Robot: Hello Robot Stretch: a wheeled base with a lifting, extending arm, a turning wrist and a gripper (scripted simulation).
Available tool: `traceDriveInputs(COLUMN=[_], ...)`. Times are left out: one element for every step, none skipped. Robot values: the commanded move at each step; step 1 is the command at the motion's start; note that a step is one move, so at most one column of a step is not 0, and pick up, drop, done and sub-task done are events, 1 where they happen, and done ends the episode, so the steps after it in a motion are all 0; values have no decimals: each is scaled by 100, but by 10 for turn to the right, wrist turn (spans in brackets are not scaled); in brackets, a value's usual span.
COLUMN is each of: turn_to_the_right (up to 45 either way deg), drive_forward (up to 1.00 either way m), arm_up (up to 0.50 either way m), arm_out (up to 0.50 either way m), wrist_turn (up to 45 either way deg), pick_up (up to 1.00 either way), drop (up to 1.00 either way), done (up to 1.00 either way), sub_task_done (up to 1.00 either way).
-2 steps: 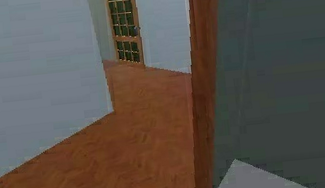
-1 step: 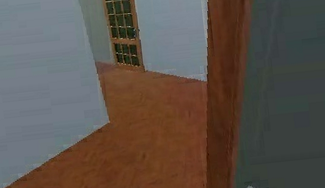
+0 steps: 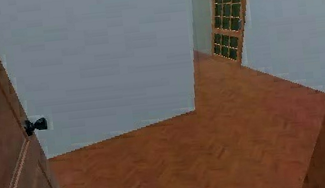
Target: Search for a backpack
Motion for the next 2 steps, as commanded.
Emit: traceDriveInputs(turn_to_the_right=[0, 360], drive_forward=[50, 0], arm_up=[0, 0], arm_out=[0, 0], wrist_turn=[0, 0], pick_up=[0, 0], drop=[0, 0], done=[0, 0], sub_task_done=[0, 0])
